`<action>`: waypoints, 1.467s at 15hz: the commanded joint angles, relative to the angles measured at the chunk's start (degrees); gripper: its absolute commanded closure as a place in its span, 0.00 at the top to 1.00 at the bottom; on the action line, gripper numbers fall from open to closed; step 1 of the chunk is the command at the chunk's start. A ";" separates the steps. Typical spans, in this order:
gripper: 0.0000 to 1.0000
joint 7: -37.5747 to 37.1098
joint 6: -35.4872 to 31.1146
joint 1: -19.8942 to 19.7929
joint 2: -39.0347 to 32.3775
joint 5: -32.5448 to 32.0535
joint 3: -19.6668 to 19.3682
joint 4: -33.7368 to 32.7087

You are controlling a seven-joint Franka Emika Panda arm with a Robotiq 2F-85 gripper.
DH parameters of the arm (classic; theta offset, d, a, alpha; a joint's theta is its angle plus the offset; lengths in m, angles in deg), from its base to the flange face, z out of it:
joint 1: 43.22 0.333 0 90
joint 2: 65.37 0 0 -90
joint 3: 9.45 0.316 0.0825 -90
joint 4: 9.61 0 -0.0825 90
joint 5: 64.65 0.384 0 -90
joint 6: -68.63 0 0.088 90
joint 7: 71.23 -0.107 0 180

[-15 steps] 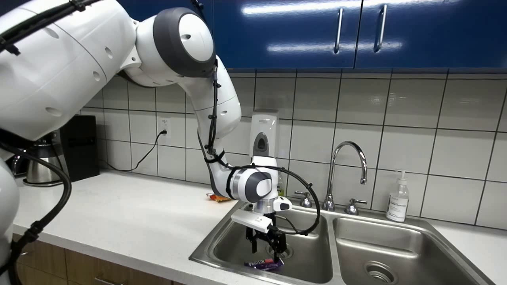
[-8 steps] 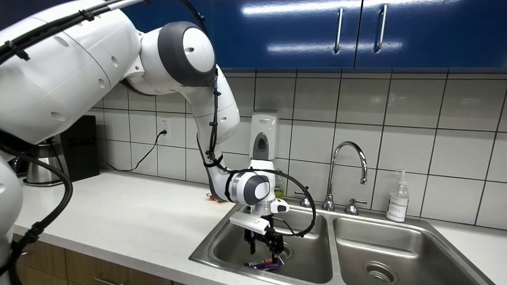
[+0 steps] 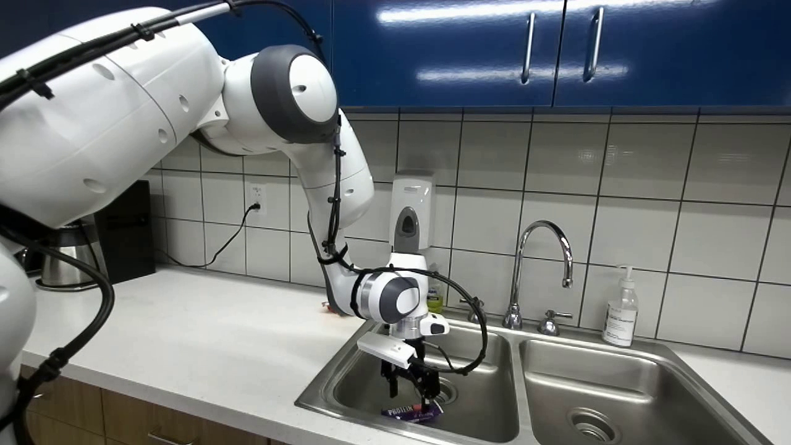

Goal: Take the protein bar out of the sink and place it on the counter to the left of the sink

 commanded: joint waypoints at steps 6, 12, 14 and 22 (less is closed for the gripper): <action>1.00 -10.62 -1.15 0.32 -0.77 5.68 0.28 -1.16; 1.00 -13.82 -0.09 0.01 -2.13 7.59 0.21 -2.38; 1.00 -14.53 0.08 -0.03 -2.95 7.95 0.15 -3.23; 1.00 -16.89 0.78 0.19 -6.54 7.97 -0.34 -7.10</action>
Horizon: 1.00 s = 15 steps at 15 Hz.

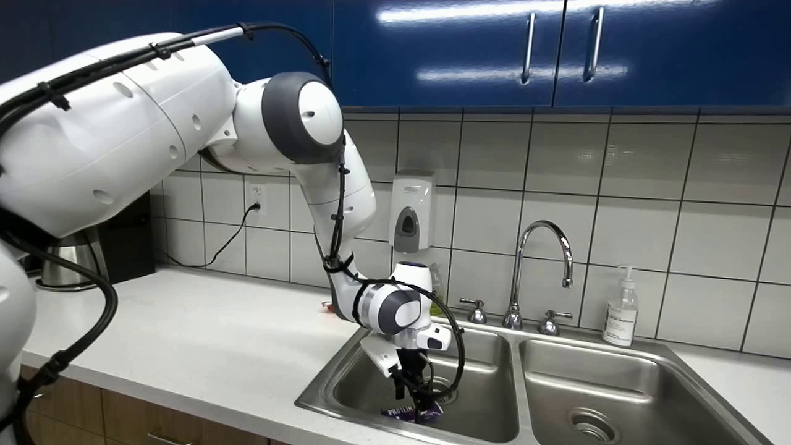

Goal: Take the protein bar out of the sink and place it on the counter to the left of the sink

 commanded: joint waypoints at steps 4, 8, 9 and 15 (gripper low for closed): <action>1.00 -1.67 1.88 0.22 -3.23 0.97 -0.43 -4.20; 0.96 -1.87 2.13 0.21 -4.34 0.96 -0.48 -5.31; 0.74 -1.89 2.17 0.21 -4.53 0.93 -0.48 -5.50; 0.40 -1.81 2.29 0.20 -4.86 0.84 -0.45 -6.49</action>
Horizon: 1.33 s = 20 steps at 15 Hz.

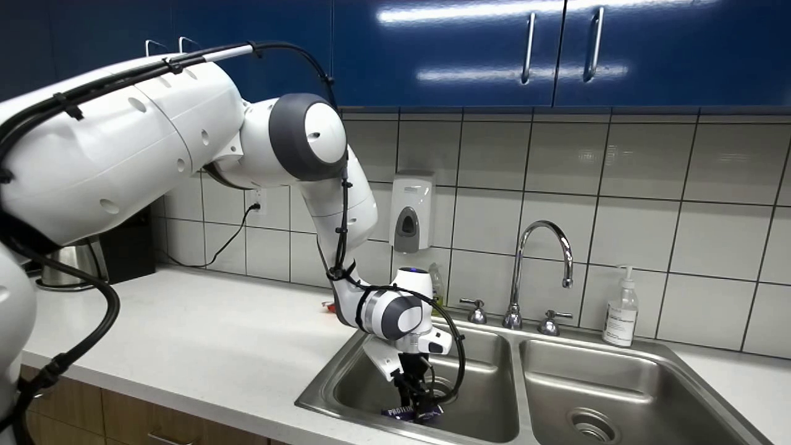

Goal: Take the protein bar out of the sink and place it on the counter to the left of the sink

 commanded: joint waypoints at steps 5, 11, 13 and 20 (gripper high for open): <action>0.15 -0.80 2.78 0.00 -1.13 0.73 -0.69 -2.42; 0.13 -0.87 3.29 0.56 1.31 0.35 -1.41 -1.06; 0.13 -0.86 3.18 0.76 2.62 0.27 -1.72 -0.24; 0.13 -0.37 2.61 1.79 9.93 -0.43 -2.83 4.48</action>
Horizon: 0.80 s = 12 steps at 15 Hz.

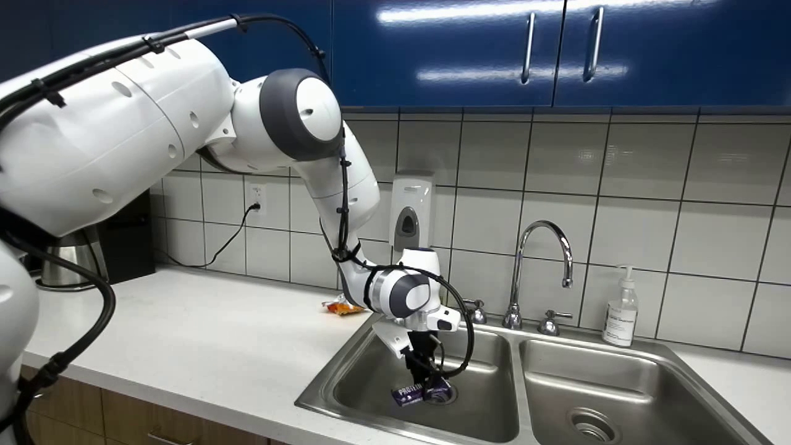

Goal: Take the protein bar out of the sink and place it on the counter to the left of the sink

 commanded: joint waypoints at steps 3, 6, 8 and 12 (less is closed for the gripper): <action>0.13 0.10 0.67 1.78 9.90 -0.90 -1.46 7.71; 0.13 0.62 0.53 2.68 14.51 -2.13 -2.22 11.36; 0.13 2.85 0.72 2.56 18.05 -3.42 -1.75 14.24; 0.13 9.01 0.47 3.16 25.12 -8.19 -0.95 20.80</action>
